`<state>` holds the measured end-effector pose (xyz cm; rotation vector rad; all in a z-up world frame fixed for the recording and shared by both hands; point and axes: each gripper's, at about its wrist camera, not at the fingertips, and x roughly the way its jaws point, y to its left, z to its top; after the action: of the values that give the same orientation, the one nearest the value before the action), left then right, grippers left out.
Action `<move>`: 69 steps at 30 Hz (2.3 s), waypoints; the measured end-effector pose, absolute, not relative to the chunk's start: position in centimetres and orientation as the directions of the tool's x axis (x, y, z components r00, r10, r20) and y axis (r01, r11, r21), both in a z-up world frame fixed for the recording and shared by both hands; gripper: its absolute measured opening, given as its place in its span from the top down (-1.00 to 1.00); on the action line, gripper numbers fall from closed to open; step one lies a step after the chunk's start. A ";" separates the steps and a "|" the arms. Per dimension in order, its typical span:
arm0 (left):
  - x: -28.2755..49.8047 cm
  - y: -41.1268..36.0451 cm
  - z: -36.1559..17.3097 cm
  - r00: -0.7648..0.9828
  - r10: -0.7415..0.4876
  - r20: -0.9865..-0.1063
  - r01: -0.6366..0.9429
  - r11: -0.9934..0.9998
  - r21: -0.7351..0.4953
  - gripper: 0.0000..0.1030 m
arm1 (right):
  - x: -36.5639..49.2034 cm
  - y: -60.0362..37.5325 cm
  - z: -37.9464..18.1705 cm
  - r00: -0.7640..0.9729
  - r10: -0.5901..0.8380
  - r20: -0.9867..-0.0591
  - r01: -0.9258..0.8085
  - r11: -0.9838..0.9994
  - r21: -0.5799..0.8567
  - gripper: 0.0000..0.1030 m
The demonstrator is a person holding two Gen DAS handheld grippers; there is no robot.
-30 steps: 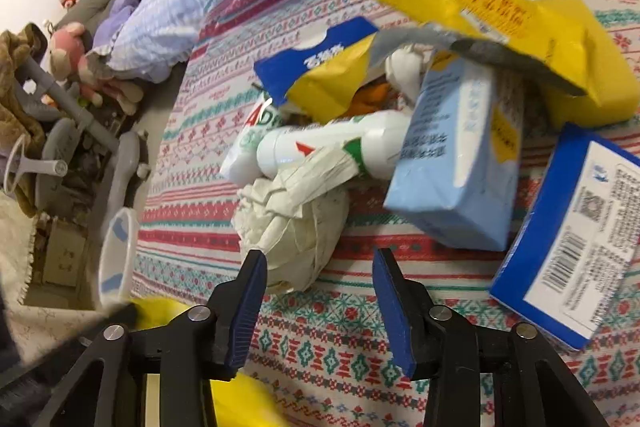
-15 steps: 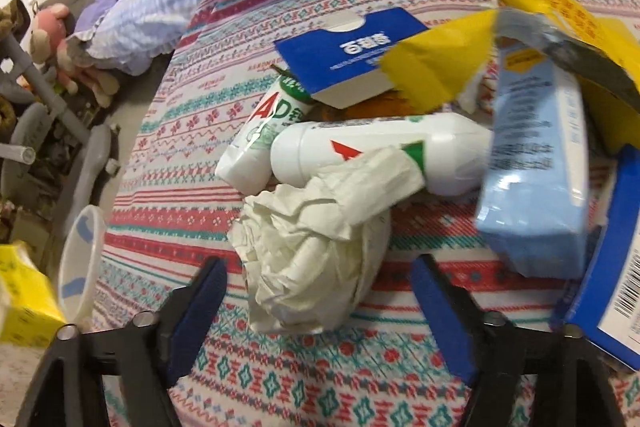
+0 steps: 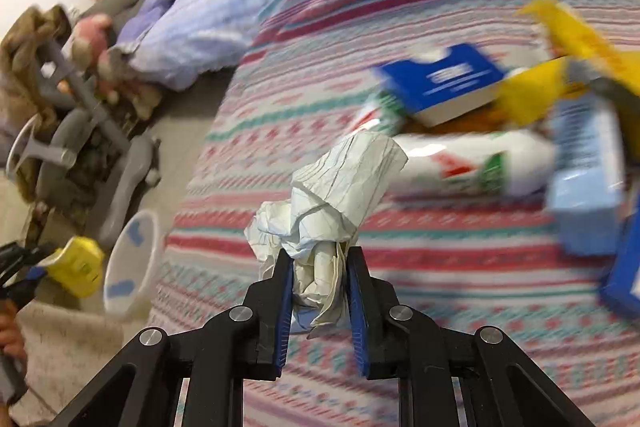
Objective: Collect trash
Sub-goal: 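Drop the yellow cup and tissue into the white wastebasket with both grippers, then grasp the white drink bottle with the left gripper while the right grasps a white carton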
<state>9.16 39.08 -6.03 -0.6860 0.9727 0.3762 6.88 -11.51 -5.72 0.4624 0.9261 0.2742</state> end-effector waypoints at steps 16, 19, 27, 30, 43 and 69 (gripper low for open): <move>6.5 40.2 -4.9 0.596 -0.054 -0.801 -0.549 0.701 -0.456 -0.22 | 7.4 0.5 -6.1 0.525 0.512 -0.680 -0.198 0.850 0.487 0.53; 6.1 40.8 -5.2 0.600 -0.057 -0.798 -0.566 0.675 -0.473 -0.22 | 7.8 2.4 -6.3 0.508 0.529 -0.680 -0.221 0.843 0.491 0.49; 5.8 41.8 -5.8 0.601 -0.051 -0.798 -0.584 0.654 -0.481 -0.22 | 10.6 10.6 -5.5 0.448 0.586 -0.676 -0.335 0.810 0.481 0.44; 6.1 41.8 -6.0 0.594 -0.054 -0.802 -0.584 0.657 -0.476 -0.22 | 11.7 13.6 -5.0 0.432 0.601 -0.672 -0.376 0.798 0.472 0.39; 7.5 38.7 -4.7 0.607 -0.088 -0.790 -0.507 0.722 -0.471 -0.22 | 13.4 14.0 -7.4 0.387 0.545 -0.744 -0.351 0.833 0.427 -0.26; 14.6 3.6 -2.7 0.467 -0.279 -0.839 0.132 0.960 -0.245 -0.29 | 6.1 -29.6 -3.6 0.595 0.151 -0.789 0.390 0.805 0.448 -0.59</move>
<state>14.62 3.64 -2.69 -0.1533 1.0561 -0.2534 6.08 -29.56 -3.59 0.6435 0.9389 -0.1507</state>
